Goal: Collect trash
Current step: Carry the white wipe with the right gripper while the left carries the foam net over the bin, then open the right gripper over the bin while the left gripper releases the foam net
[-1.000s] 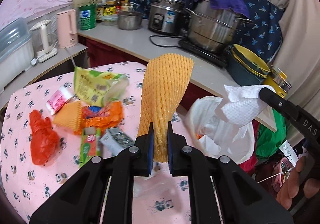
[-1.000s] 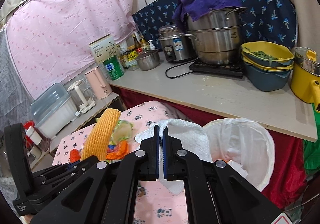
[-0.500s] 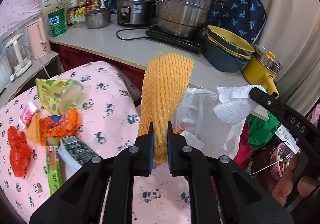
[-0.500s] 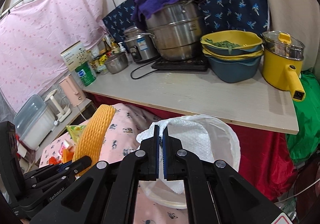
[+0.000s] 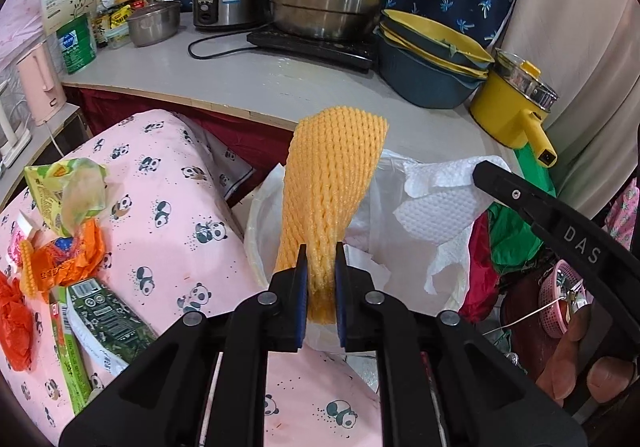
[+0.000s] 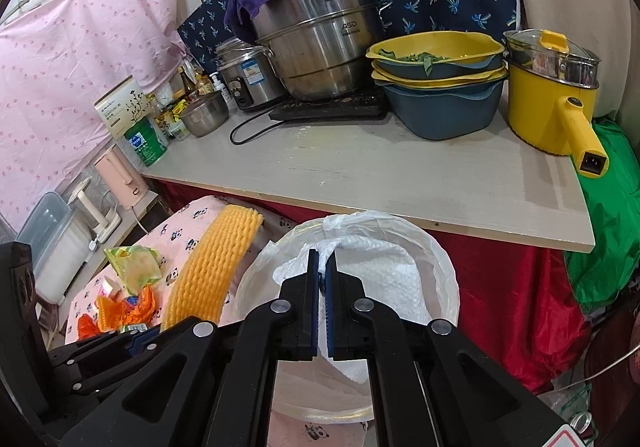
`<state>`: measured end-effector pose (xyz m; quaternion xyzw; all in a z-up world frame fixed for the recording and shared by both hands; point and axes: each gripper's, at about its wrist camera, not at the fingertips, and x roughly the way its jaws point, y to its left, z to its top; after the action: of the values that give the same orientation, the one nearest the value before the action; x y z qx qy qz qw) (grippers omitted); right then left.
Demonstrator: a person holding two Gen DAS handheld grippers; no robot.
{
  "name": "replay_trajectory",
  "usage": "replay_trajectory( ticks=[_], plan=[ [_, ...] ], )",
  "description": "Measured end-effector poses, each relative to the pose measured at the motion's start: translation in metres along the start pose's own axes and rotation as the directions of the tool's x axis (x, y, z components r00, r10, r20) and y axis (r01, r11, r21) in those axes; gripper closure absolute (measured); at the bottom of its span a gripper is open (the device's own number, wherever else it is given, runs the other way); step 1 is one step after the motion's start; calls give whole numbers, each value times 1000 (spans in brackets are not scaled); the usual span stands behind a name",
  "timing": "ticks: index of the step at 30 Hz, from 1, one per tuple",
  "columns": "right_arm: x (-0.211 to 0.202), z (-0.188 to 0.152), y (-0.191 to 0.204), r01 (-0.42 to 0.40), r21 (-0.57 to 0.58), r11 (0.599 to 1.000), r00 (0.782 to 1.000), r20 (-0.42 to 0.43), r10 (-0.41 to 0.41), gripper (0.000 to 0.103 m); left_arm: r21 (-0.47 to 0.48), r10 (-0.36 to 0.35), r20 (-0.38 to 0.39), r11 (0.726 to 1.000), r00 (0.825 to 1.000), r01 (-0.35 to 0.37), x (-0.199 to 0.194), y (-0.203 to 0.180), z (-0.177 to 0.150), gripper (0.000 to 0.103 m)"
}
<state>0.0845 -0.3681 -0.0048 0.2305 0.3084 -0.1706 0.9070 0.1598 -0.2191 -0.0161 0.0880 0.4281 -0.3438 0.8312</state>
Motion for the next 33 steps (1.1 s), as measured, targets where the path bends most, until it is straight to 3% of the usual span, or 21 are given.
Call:
replay_trajectory(
  ticks=[4, 6, 8, 12, 33],
  plan=[
    [4, 0, 0, -2, 1, 1000, 1000, -4, 2, 96, 0, -19, -4, 1000, 1000, 19, 7, -1, 0, 89],
    [4, 1, 1, -3, 2, 1000, 1000, -1, 3, 92, 3, -19, 2, 1000, 1000, 19, 7, -2, -1, 70],
    [2, 2, 2, 2, 3, 1000, 1000, 12, -2, 82, 7, -12, 13, 1000, 1000, 11, 6, -3, 0, 64],
    [-3, 5, 4, 1, 4, 1000, 1000, 30, -1, 78, 7, -4, 17, 1000, 1000, 4, 6, -2, 0, 58],
    [-28, 3, 38, -41, -46, 998, 997, 57, 43, 72, -76, 54, 54, 996, 997, -50, -26, 29, -8, 56]
  ],
)
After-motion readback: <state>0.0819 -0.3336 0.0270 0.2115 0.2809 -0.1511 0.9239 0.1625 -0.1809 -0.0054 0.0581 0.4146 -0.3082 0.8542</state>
